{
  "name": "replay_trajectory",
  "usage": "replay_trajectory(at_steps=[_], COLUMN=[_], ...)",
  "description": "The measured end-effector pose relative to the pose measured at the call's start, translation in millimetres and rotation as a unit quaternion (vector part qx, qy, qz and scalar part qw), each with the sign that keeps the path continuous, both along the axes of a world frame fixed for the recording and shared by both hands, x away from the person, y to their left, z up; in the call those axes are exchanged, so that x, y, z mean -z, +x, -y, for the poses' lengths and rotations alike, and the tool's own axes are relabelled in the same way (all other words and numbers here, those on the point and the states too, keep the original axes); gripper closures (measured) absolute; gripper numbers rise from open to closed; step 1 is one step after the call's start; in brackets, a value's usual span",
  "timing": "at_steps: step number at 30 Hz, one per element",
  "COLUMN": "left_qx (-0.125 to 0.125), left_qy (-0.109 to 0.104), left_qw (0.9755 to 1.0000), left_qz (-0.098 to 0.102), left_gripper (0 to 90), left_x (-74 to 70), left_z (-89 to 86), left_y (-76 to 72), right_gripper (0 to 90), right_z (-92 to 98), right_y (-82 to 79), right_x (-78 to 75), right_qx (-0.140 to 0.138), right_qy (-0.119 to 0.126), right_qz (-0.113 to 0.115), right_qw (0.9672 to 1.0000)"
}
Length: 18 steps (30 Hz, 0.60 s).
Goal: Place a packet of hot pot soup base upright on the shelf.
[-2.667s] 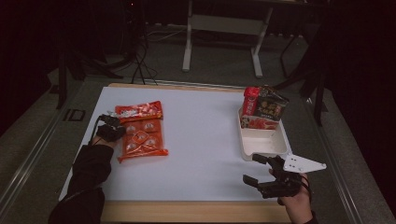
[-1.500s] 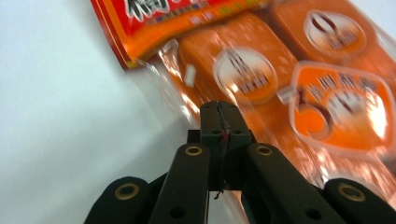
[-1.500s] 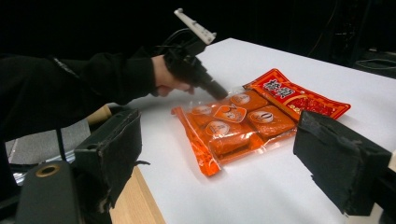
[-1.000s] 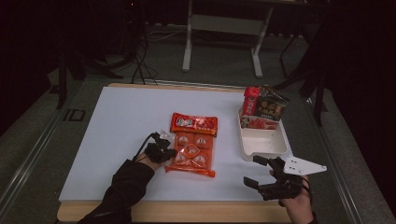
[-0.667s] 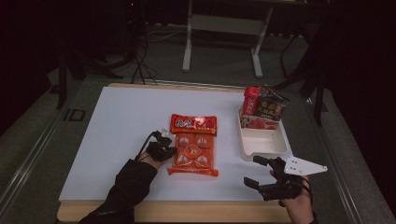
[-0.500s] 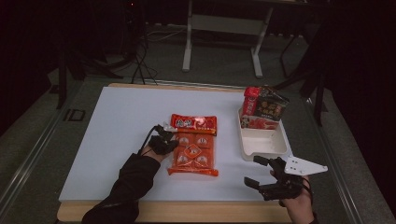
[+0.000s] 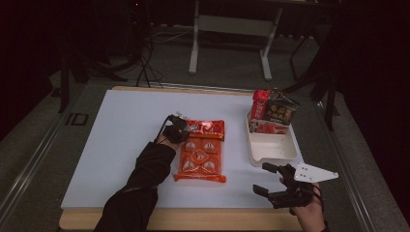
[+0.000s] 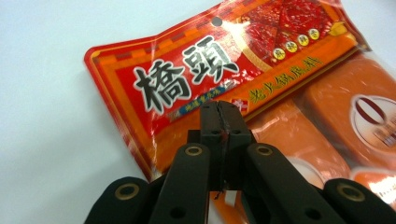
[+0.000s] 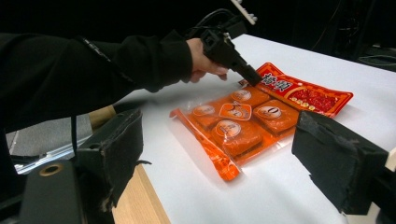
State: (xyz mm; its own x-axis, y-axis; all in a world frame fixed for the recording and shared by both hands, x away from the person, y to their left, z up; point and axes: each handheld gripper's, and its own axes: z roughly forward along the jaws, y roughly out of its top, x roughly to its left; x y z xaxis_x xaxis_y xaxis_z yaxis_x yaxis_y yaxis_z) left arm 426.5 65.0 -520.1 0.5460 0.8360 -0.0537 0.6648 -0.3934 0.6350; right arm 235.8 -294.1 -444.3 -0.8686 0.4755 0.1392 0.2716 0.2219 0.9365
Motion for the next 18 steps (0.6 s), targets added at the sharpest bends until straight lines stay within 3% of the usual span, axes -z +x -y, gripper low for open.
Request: replay_trajectory(at_steps=[8, 18], left_qx=[0.014, 0.046], left_qy=[0.022, 0.008], left_qw=[0.9997, 0.9989], left_qz=[-0.004, -0.010], left_gripper=[90.0, 90.0], left_x=[5.6, 6.0], left_z=[19.7, 28.3], left_y=[2.0, -25.2], right_gripper=[16.3, 16.3], right_z=[2.9, 1.9], right_y=[-0.9, -0.9], right_x=[-1.3, -2.5], right_qx=[0.004, 0.005], right_qy=[0.006, 0.008], right_qz=[0.004, 0.004], right_qw=[1.0000, 0.9999])
